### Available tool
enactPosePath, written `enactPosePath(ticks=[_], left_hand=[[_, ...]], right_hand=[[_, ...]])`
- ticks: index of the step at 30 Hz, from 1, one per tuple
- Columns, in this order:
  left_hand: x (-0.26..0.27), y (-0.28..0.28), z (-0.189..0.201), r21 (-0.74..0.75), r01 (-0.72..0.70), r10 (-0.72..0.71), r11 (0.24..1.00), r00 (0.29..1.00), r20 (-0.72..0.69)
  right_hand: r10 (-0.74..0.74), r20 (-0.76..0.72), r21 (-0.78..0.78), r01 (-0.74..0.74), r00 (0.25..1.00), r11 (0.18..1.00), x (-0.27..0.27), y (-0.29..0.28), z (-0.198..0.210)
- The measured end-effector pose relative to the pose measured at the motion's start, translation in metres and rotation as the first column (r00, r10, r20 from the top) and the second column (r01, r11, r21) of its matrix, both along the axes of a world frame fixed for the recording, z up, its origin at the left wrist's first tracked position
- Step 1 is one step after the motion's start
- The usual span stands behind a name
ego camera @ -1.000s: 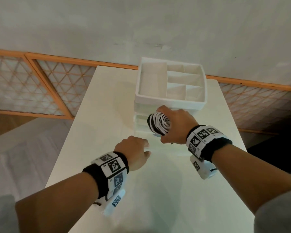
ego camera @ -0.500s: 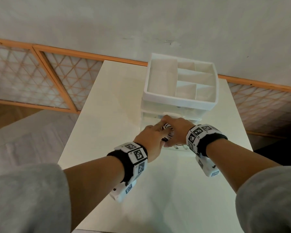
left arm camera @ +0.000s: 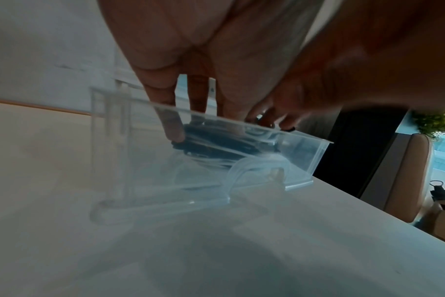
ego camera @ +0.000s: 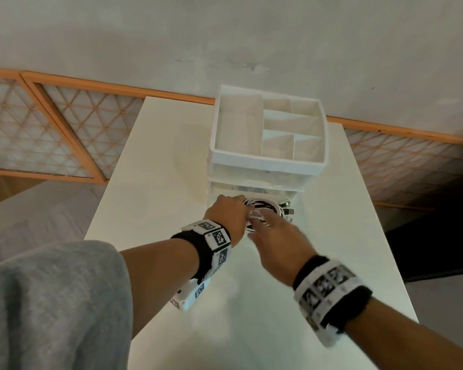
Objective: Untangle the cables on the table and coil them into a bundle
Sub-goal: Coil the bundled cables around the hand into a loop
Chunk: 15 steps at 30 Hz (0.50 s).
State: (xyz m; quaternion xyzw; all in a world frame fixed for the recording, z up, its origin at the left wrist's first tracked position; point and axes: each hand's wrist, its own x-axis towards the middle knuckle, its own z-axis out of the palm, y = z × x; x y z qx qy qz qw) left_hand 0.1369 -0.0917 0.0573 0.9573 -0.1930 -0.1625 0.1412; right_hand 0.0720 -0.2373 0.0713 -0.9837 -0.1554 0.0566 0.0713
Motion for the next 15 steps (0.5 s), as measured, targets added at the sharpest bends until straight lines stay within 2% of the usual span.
enactPosePath(ticks=[2,6,12,15], left_hand=[[0.003,0.000,-0.003,-0.034,-0.010,0.010,0.999,1.000,0.001],[0.002,-0.003,0.003,-0.022,-0.002,0.002,1.000,1.000,-0.017],[-0.004,0.005,0.015,-0.132,-0.051,0.042,0.990,0.996,-0.074],[-0.010,0.014,0.016,-0.216,-0.100,0.101,0.971,0.995,-0.009]], right_hand=[[-0.004,0.089,-0.062,0.010,0.996,0.998,-0.017,0.002,-0.031],[-0.001,0.257,-0.016,0.006,0.967,1.000,-0.013,-0.011,-0.058],[0.017,0.275,-0.010,-0.015,0.961,1.000,0.011,-0.013,-0.050],[-0.008,0.251,-0.034,0.017,0.968,0.999,0.033,-0.006,-0.043]])
